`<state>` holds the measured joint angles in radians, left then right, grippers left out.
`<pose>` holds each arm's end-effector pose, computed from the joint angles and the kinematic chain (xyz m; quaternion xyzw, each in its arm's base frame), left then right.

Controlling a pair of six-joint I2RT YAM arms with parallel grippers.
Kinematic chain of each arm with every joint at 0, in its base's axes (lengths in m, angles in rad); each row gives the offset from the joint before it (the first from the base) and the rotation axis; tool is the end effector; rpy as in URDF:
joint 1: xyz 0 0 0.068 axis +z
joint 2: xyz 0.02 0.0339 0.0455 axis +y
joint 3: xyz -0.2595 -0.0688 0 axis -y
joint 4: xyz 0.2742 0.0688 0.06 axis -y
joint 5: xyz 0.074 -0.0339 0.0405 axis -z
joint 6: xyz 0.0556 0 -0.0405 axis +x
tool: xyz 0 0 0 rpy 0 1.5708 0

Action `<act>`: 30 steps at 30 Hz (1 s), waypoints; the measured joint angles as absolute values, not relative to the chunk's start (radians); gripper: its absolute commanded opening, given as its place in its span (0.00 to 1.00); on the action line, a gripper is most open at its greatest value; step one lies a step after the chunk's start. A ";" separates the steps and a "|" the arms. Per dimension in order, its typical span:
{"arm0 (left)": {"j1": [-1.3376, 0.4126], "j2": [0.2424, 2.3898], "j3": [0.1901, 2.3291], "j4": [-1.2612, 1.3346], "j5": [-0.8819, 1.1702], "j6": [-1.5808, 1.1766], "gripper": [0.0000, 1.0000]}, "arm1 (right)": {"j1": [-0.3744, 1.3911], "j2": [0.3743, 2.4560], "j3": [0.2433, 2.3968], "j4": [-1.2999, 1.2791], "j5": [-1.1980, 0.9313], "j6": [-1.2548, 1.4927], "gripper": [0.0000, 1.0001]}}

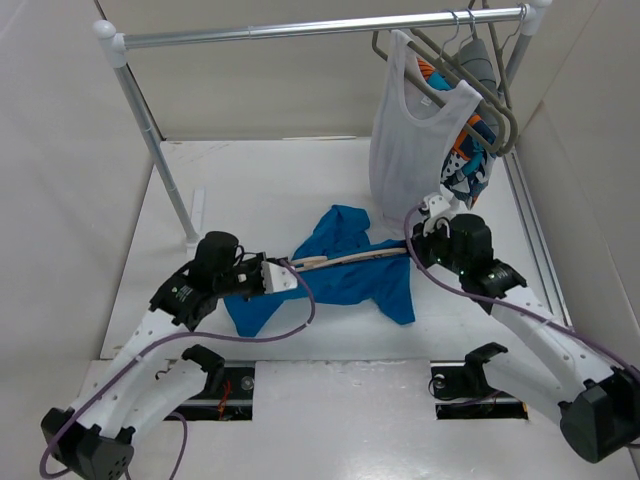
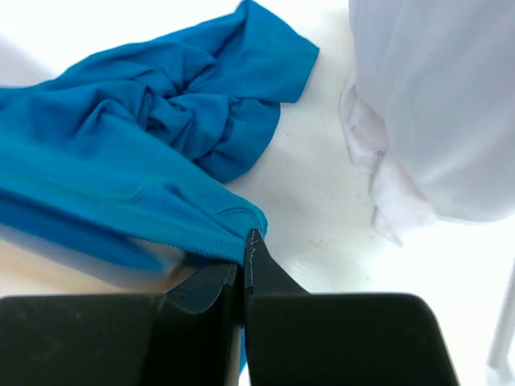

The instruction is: Place the t-shirt on the hanger

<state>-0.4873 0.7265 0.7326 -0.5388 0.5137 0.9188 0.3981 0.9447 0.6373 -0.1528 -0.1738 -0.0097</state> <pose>0.1686 -0.1203 0.2854 0.6391 0.5592 -0.1128 0.5159 0.2385 0.1107 0.2408 -0.2162 0.8197 0.1737 0.5011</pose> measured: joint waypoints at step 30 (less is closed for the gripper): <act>-0.550 0.933 0.889 -0.523 0.371 0.865 0.00 | 0.541 1.143 1.150 -0.572 -0.364 -0.617 0.65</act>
<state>-0.5495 0.9333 0.8886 -0.5232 0.3714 0.8650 0.5411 1.1435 1.1503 -0.5720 -0.3645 -0.6167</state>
